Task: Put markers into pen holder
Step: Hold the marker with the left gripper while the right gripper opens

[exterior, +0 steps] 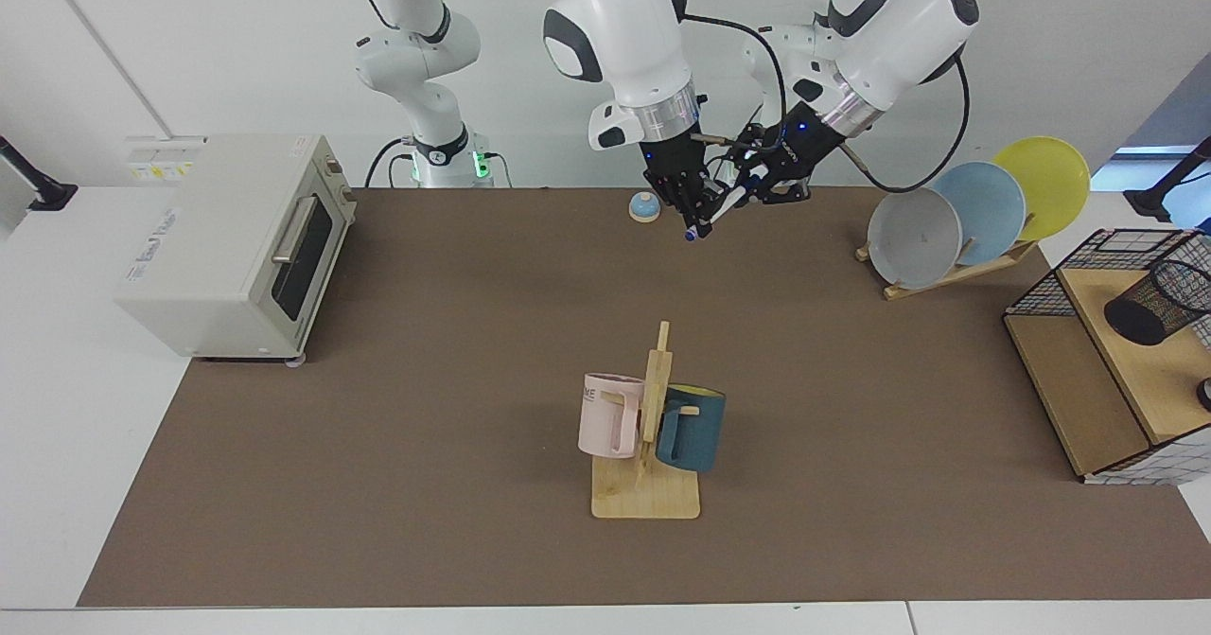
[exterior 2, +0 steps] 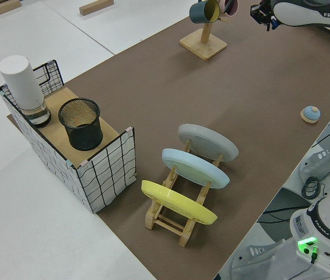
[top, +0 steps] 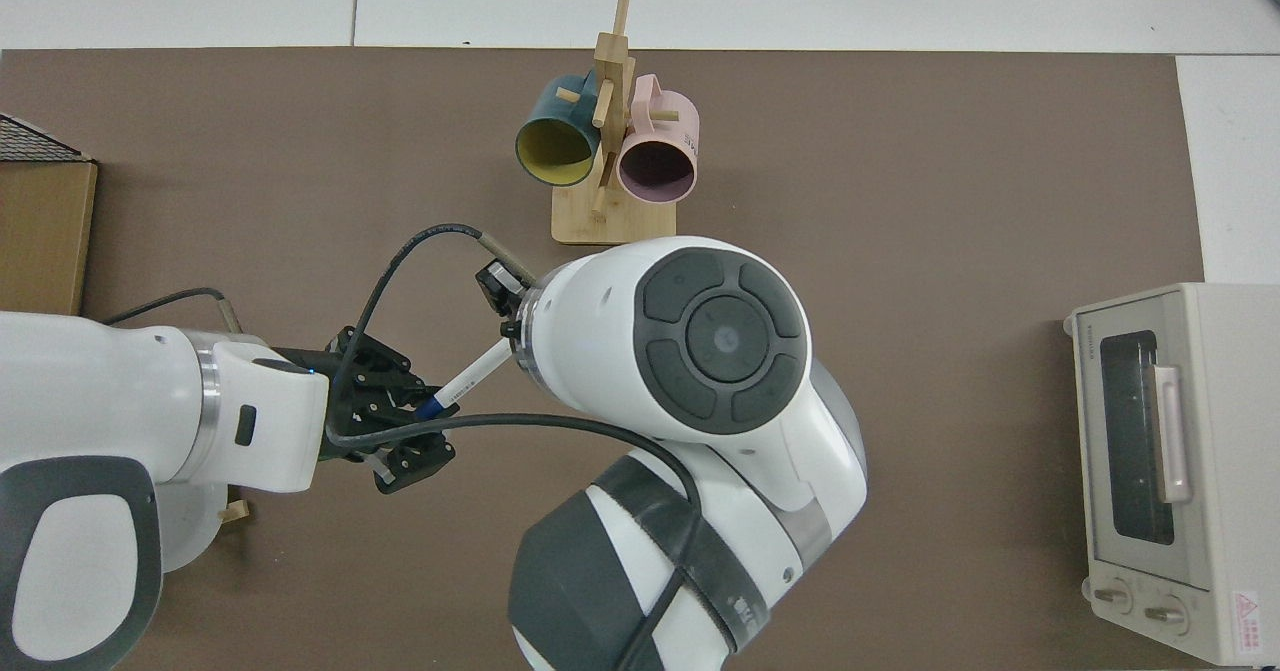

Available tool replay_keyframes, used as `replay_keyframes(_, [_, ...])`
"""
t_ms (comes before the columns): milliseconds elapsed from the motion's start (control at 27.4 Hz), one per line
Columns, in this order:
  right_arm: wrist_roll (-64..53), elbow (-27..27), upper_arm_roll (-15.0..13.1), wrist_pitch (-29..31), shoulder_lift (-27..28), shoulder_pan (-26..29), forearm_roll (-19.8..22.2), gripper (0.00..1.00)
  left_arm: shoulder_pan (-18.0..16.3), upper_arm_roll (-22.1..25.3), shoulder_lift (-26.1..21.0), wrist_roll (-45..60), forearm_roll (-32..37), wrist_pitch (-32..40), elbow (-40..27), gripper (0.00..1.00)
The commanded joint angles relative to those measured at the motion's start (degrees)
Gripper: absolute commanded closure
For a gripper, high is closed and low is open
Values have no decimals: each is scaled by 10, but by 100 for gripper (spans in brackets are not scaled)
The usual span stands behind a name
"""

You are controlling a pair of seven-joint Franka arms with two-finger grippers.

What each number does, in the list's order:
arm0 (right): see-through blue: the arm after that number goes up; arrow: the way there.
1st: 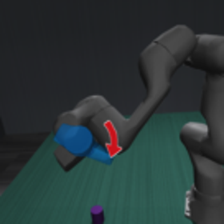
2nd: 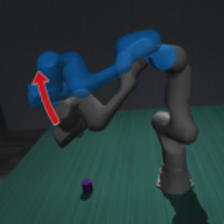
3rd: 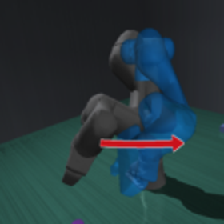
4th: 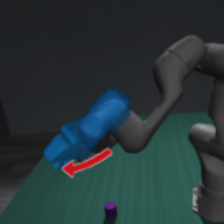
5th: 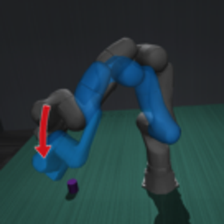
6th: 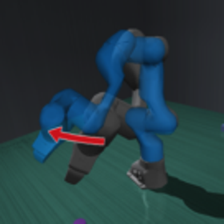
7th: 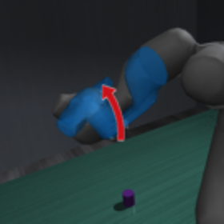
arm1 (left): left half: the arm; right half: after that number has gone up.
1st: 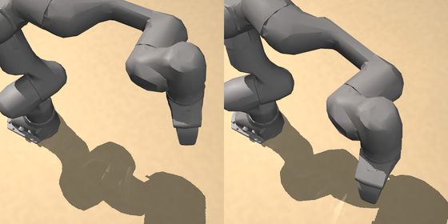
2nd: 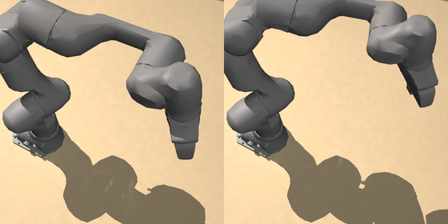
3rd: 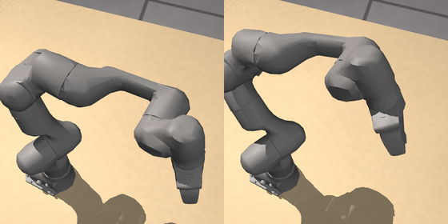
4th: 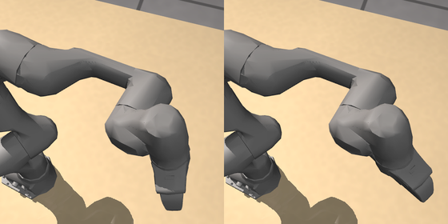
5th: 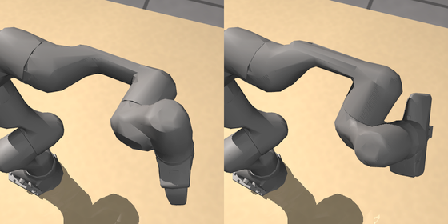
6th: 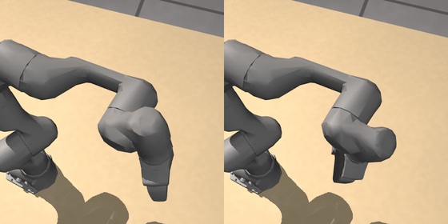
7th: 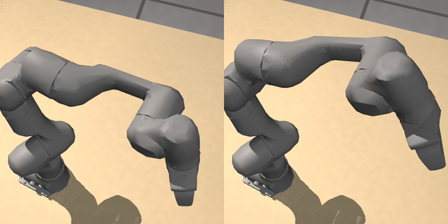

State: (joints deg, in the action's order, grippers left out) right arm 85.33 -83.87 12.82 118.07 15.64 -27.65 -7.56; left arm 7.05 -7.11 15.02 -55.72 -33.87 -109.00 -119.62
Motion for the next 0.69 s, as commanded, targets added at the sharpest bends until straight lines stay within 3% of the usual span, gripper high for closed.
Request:
replay_keyframes(0, [-16, -31, 4, -10, -23, 3, -2, 100, -5, 9, -3, -4, 6, 7, 13, 100])
replay_keyframes(658, [-14, -31, 4, -10, -23, 2, -3, 100, -6, 9, -3, 4, 6, 11, 13, 100])
